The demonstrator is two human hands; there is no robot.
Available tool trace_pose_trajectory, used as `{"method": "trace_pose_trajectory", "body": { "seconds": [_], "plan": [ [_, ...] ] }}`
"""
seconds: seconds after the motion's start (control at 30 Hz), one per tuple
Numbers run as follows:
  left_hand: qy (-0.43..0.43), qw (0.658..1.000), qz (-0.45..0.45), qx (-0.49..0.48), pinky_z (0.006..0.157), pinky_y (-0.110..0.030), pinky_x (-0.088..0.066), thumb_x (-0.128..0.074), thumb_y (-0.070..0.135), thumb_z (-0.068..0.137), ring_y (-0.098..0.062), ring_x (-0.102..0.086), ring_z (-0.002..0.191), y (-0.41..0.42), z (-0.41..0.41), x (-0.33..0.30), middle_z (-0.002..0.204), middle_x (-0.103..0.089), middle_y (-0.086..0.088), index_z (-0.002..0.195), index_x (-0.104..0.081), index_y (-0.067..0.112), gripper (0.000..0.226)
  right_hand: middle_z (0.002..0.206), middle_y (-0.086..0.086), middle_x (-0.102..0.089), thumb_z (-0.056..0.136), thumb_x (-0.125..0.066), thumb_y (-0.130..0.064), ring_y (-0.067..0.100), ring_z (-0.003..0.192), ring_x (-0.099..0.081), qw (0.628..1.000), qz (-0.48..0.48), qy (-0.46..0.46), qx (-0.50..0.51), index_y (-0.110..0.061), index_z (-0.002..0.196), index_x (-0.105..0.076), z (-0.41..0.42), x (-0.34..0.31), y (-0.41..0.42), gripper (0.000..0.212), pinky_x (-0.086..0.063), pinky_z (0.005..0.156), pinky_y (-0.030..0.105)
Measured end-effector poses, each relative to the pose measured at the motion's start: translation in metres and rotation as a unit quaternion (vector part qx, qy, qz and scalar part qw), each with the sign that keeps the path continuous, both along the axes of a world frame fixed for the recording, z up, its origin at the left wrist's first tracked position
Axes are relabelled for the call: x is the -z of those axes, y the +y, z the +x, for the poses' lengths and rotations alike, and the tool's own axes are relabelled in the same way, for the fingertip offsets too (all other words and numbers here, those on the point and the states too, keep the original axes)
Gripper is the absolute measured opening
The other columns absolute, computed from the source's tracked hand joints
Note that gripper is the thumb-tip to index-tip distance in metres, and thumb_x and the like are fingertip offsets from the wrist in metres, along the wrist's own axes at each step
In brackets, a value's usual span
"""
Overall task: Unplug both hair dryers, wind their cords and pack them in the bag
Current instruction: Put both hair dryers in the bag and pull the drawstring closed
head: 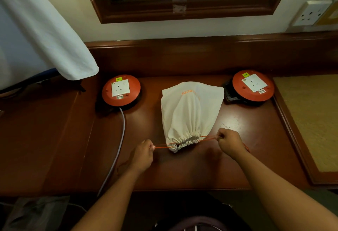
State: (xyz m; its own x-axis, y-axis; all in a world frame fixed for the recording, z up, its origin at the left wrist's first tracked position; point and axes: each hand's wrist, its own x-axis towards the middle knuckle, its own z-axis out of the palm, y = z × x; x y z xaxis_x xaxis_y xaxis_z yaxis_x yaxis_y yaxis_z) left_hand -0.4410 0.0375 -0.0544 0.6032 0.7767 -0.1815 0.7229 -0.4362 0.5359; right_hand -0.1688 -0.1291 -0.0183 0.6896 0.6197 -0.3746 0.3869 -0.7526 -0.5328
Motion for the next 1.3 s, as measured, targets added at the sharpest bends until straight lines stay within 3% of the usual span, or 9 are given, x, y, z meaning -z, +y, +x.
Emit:
{"method": "trace_pose_trajectory", "body": {
  "seconds": [0.2, 0.33, 0.47, 0.6, 0.67, 0.73, 0.87, 1.07, 1.3],
  "plan": [
    [-0.001, 0.999, 0.035, 0.001, 0.062, -0.039, -0.041, -0.060, 0.008, 0.087, -0.035, -0.056, 0.072, 0.010, -0.015, -0.001, 0.078, -0.059, -0.012, 0.074, -0.054, 0.011, 0.015, 0.072, 0.011, -0.061, 0.085, -0.054, -0.005, 0.018, 0.058, -0.050, 0.998, 0.019, -0.009, 0.057, -0.004, 0.076, -0.063, 0.012, -0.006, 0.003, 0.012, -0.037, 0.042, 0.022],
    [0.014, 1.000, 0.015, 0.022, 0.061, -0.037, -0.043, -0.058, 0.012, 0.086, -0.030, -0.056, 0.072, 0.005, -0.012, -0.001, 0.077, -0.059, -0.008, 0.071, -0.049, 0.019, 0.019, 0.079, 0.010, -0.065, 0.081, -0.054, -0.006, 0.028, 0.075, -0.057, 0.999, -0.026, -0.014, 0.026, -0.007, 0.077, -0.066, 0.014, -0.002, 0.000, 0.013, -0.049, 0.067, 0.034],
    [-0.004, 0.999, -0.002, 0.033, 0.061, -0.036, -0.043, -0.055, 0.012, 0.081, -0.029, -0.057, 0.070, 0.001, -0.008, 0.003, 0.071, -0.057, -0.007, 0.068, -0.053, 0.015, 0.014, 0.092, 0.008, -0.064, 0.082, -0.049, -0.009, 0.028, 0.087, -0.057, 0.984, -0.155, -0.005, -0.088, -0.011, 0.083, -0.060, 0.003, -0.001, -0.006, 0.011, -0.049, 0.075, 0.034],
    [-0.042, 0.999, -0.011, -0.031, 0.063, -0.037, -0.043, -0.060, 0.001, 0.078, -0.028, -0.054, 0.068, 0.000, 0.000, -0.001, 0.069, -0.050, -0.002, 0.065, -0.053, 0.015, 0.020, 0.103, 0.007, -0.061, 0.085, -0.055, -0.026, 0.027, 0.094, -0.056, 0.980, -0.165, -0.004, -0.108, -0.015, 0.086, -0.058, -0.005, 0.002, -0.009, 0.012, -0.050, 0.085, 0.043],
    [-0.045, 0.999, 0.004, -0.029, 0.069, -0.039, -0.047, -0.058, 0.004, 0.078, -0.031, -0.056, 0.075, -0.002, 0.003, -0.001, 0.079, -0.055, -0.007, 0.075, -0.062, 0.009, 0.007, 0.120, 0.005, -0.050, 0.085, -0.056, -0.027, 0.028, 0.114, -0.047, 0.978, -0.165, -0.026, -0.127, -0.018, 0.110, -0.058, -0.008, 0.003, -0.005, 0.027, -0.043, 0.096, 0.045],
    [-0.025, 0.999, 0.001, -0.020, 0.082, -0.038, -0.047, -0.058, 0.007, 0.080, -0.032, -0.058, 0.093, -0.008, 0.009, 0.000, 0.102, -0.060, -0.012, 0.101, -0.065, 0.006, 0.022, 0.127, 0.008, -0.050, 0.086, -0.057, -0.021, 0.029, 0.119, -0.046, 0.987, -0.102, 0.008, -0.124, -0.016, 0.123, -0.053, -0.018, 0.005, 0.004, 0.038, -0.043, 0.096, 0.041],
    [0.028, 0.999, -0.031, 0.019, 0.097, -0.040, -0.042, -0.059, 0.024, 0.088, -0.028, -0.050, 0.115, -0.026, 0.029, 0.001, 0.125, -0.054, -0.007, 0.123, -0.054, 0.013, 0.037, 0.109, 0.012, -0.063, 0.089, -0.055, -0.020, 0.027, 0.097, -0.058, 0.996, -0.030, 0.038, -0.078, -0.009, 0.110, -0.061, -0.039, 0.012, 0.024, 0.024, -0.047, 0.076, 0.033],
    [0.025, 0.996, -0.084, 0.002, 0.071, -0.040, -0.046, -0.054, 0.014, 0.091, -0.036, -0.061, 0.085, -0.038, 0.043, 0.004, 0.089, -0.067, -0.016, 0.095, -0.056, 0.007, 0.009, 0.095, 0.017, -0.061, 0.089, -0.049, -0.012, 0.033, 0.087, -0.056, 0.995, -0.042, 0.009, -0.088, -0.006, 0.083, -0.057, -0.051, 0.019, 0.026, 0.012, -0.042, 0.068, 0.035],
    [0.002, 0.993, -0.120, -0.009, 0.061, -0.032, -0.037, -0.057, 0.029, 0.093, -0.029, -0.061, 0.077, -0.038, 0.047, 0.001, 0.082, -0.067, -0.013, 0.085, -0.059, 0.009, 0.023, 0.075, 0.008, -0.051, 0.087, -0.043, -0.005, 0.027, 0.071, -0.047, 0.992, -0.041, -0.001, -0.122, -0.007, 0.075, -0.047, -0.044, 0.005, 0.022, 0.012, -0.033, 0.058, 0.031]
  ]
}}
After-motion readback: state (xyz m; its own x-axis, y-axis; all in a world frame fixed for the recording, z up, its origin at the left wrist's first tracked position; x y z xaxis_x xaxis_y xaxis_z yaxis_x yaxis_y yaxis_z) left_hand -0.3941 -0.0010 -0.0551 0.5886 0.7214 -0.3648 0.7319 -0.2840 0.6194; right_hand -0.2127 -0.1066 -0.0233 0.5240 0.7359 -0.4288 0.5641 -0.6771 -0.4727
